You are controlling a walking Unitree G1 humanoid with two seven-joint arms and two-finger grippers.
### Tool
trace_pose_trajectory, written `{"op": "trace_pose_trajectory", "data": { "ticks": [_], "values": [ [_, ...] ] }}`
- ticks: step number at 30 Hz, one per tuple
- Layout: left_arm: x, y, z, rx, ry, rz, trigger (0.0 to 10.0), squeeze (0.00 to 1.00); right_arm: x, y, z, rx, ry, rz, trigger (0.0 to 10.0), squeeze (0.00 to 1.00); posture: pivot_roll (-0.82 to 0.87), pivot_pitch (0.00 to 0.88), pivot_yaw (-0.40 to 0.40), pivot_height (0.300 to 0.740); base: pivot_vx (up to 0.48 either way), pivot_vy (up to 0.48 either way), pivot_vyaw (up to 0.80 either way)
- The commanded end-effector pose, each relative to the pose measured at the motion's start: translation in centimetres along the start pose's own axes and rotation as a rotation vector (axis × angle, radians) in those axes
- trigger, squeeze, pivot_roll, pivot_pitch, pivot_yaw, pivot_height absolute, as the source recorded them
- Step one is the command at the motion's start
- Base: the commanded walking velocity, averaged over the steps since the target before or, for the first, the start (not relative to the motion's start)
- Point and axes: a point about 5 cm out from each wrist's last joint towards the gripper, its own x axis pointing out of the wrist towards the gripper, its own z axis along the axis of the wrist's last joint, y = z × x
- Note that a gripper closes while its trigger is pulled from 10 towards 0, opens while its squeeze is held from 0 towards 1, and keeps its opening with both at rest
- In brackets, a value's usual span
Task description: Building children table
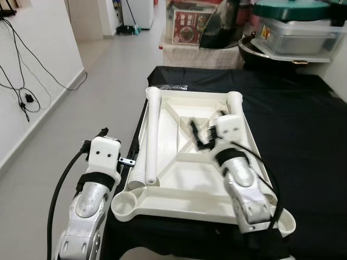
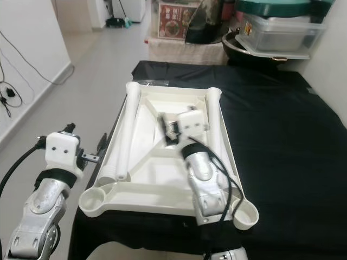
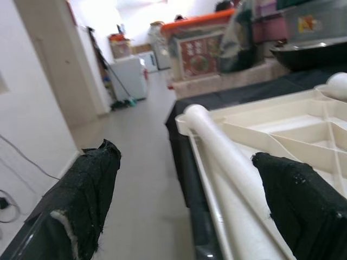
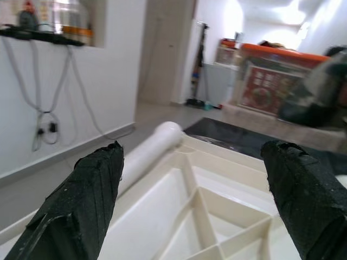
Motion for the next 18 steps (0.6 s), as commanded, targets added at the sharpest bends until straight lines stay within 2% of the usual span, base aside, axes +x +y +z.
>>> {"op": "trace_pose_trajectory", "data": {
  "ticks": [1,12,13,14,15,16,17,18],
  "values": [
    [-0.2,0.5,-0.3,0.009,0.007,0.013,10.0,0.00,-0.3,0.0,-0.8,0.004,0.028,0.032,10.0,0.00,0.05,0.000,-0.017,0.740,0.000,0.000,0.00],
    [-0.3,0.8,-0.4,0.011,0.012,0.030,10.0,0.00,-0.4,-0.5,-0.8,-0.006,0.026,0.038,10.0,0.00,0.04,0.000,-0.016,0.740,0.000,0.000,0.00],
    [-1.1,2.6,-1.1,0.050,0.046,0.104,10.0,0.00,-1.2,-1.4,-1.1,-0.018,0.045,0.181,10.0,0.00,0.06,0.000,-0.020,0.740,0.000,0.000,0.00],
    [-1.1,2.6,-1.1,0.050,0.046,0.104,10.0,0.00,-1.2,-1.4,-1.1,-0.018,0.045,0.181,10.0,0.00,0.06,0.000,-0.020,0.740,0.000,0.000,0.00],
    [-1.9,4.2,-1.7,0.090,0.076,0.168,10.0,0.00,-2.0,-2.2,-1.2,-0.027,0.064,0.302,10.0,0.00,0.06,0.000,-0.018,0.740,0.000,0.000,0.00],
    [-1.9,4.2,-1.7,0.090,0.076,0.168,10.0,0.00,-2.0,-2.2,-1.2,-0.027,0.064,0.302,10.0,0.00,0.06,0.000,-0.018,0.740,0.000,0.000,0.00],
    [-3.3,6.4,-2.8,0.132,0.132,0.257,10.0,0.00,-3.4,-3.1,-1.0,-0.026,0.110,0.506,10.0,0.00,0.06,0.000,-0.023,0.740,0.000,0.000,0.00],
    [-4.4,8.0,-3.6,0.161,0.173,0.319,10.0,0.00,-4.6,-3.5,-0.7,-0.012,0.150,0.662,10.0,0.00,0.07,0.000,-0.025,0.740,0.000,0.000,0.00]
  ]
}}
